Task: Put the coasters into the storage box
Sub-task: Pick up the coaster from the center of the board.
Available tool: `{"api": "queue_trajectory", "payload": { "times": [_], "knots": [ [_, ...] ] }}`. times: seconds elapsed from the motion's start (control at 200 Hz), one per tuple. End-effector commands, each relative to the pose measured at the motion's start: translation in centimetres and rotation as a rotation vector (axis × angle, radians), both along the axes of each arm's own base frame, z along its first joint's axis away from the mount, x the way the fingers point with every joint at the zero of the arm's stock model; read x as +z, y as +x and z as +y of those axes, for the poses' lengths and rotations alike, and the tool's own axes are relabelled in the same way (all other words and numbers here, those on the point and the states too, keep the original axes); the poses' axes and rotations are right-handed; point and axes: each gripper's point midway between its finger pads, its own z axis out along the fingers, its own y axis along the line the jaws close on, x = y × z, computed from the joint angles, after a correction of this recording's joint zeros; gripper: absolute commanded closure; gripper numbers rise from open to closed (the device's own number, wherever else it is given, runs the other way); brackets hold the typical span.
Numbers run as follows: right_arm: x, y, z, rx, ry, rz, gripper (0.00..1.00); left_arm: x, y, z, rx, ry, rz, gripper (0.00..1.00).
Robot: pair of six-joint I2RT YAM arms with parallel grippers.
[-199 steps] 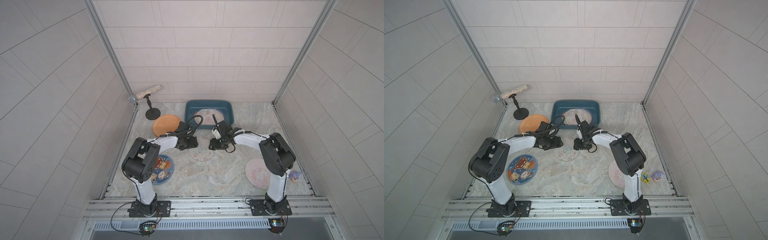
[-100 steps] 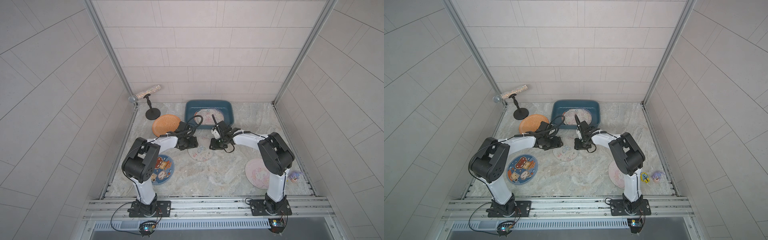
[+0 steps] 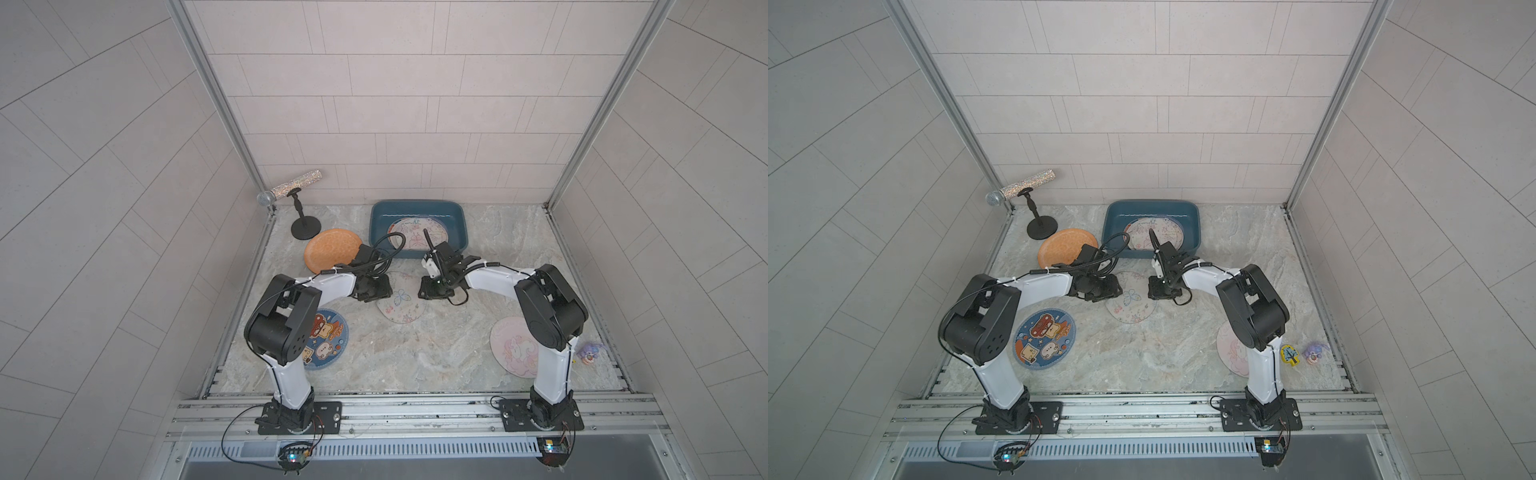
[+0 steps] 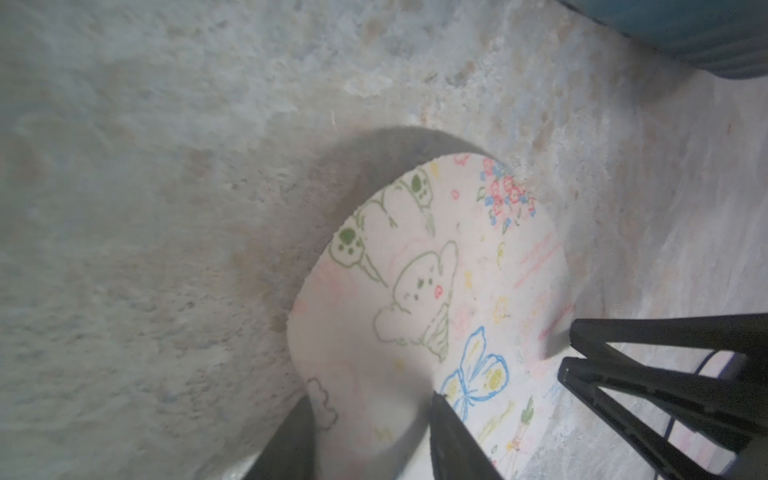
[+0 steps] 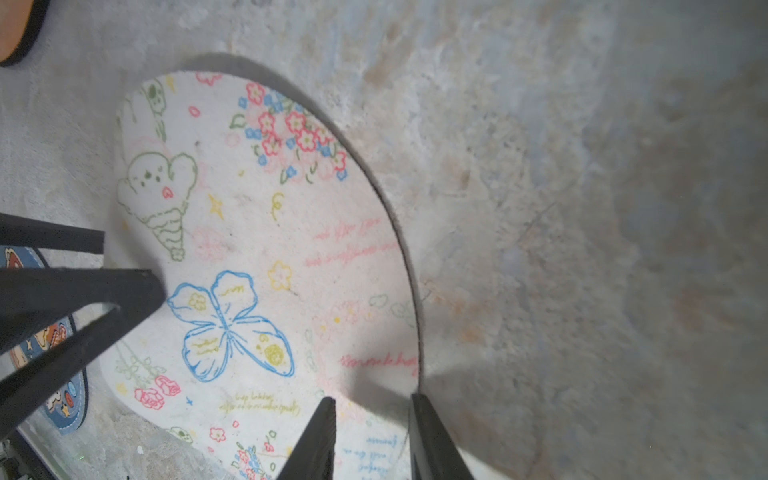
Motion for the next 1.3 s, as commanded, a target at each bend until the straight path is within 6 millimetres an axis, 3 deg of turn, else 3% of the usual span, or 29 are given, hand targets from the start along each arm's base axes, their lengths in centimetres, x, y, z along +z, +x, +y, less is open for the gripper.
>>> {"api": "queue_trajectory", "payload": {
  "times": [0.0,0.255,0.535,0.976,1.136,1.296],
  "knots": [
    [-2.1,-1.7,-0.3,0.005,-0.039,0.076,0.67,-2.7,-3.0,0.9,-0.006,0.049,0.134,0.64],
    [0.0,-1.2,-1.1,-0.027,0.009,0.046,0.6,0.0,-2.2,0.2,-0.016,0.019,0.095,1.0],
    [1.9,-1.3,-2.9,-0.061,0.049,0.021,0.49,6.9,-0.9,-0.8,-0.054,-0.04,-0.02,1.0],
    [3.8,-2.3,-4.5,-0.096,0.096,-0.002,0.47,18.7,3.6,-4.2,-0.128,-0.17,-0.222,1.0],
    [4.5,-2.4,-5.0,-0.105,0.119,-0.011,0.47,20.9,6.0,-5.5,-0.144,-0.196,-0.277,1.0],
    [5.3,-2.2,-5.6,-0.116,0.137,-0.025,0.46,21.1,8.7,-7.1,-0.156,-0.218,-0.293,1.0]
  ]
}}
